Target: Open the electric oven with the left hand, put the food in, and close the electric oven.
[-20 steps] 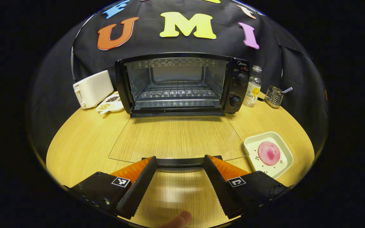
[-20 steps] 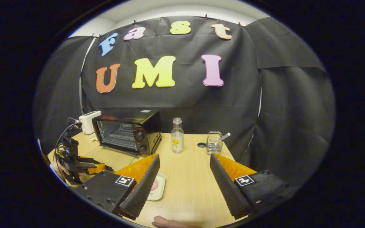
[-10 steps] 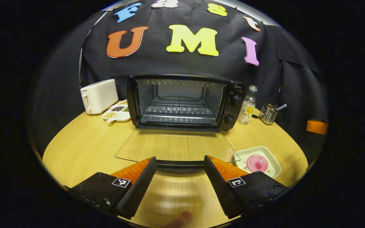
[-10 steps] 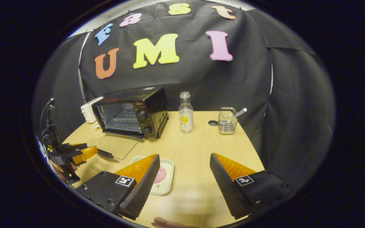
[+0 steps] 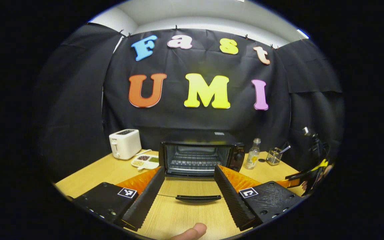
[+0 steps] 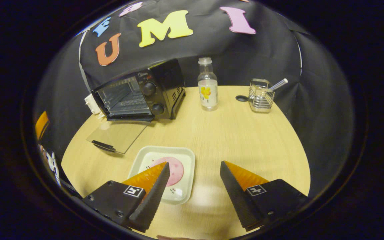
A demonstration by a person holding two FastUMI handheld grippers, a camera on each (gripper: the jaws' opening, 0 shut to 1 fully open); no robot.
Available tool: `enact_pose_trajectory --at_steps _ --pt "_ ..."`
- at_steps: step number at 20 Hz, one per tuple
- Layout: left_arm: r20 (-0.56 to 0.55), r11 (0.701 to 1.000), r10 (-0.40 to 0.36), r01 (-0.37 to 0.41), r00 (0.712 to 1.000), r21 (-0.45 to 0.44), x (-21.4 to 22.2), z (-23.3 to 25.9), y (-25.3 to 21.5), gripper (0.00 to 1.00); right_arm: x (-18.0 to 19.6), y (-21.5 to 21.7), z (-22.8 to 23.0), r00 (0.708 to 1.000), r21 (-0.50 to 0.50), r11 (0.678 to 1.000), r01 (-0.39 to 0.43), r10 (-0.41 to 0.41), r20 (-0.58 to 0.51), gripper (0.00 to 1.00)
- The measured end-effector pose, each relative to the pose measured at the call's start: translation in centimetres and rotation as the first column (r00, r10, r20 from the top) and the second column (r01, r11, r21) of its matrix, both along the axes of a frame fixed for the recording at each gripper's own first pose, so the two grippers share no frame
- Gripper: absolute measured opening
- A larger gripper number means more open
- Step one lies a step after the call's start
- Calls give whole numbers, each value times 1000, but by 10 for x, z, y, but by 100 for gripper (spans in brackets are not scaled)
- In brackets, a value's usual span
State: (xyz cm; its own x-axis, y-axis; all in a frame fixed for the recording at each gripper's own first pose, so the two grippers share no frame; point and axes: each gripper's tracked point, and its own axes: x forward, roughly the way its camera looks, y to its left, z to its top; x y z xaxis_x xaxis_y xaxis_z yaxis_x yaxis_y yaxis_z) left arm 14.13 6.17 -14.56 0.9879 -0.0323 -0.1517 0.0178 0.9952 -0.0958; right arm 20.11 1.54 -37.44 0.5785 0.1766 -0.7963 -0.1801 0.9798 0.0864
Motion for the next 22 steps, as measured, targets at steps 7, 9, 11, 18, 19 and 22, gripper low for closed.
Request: enact_pose_trajectory --at_steps 7,9,11,18,19,22 --pt "60 1000 16 -17 998 16 -45 28 13 95 1 7 -35 993 12 1000 -12 14 -113 70" --pt "60 1000 9 -10 998 14 -48 26 14 95 -4 12 -43 988 25 1000 -17 20 -156 61" --pt "54 1000 18 -19 998 23 -50 23 19 95 -8 17 -49 983 49 999 -17 26 -184 41" --pt "38 999 49 -49 998 10 -57 19 37 95 -3 14 -55 967 146 989 32 6 -253 5" --pt "38 998 57 -58 998 10 -59 19 40 95 -2 14 -55 963 183 982 47 4 -269 4" --pt "36 996 81 -82 996 22 -70 19 52 95 -2 16 -56 953 282 956 86 4 -302 4"
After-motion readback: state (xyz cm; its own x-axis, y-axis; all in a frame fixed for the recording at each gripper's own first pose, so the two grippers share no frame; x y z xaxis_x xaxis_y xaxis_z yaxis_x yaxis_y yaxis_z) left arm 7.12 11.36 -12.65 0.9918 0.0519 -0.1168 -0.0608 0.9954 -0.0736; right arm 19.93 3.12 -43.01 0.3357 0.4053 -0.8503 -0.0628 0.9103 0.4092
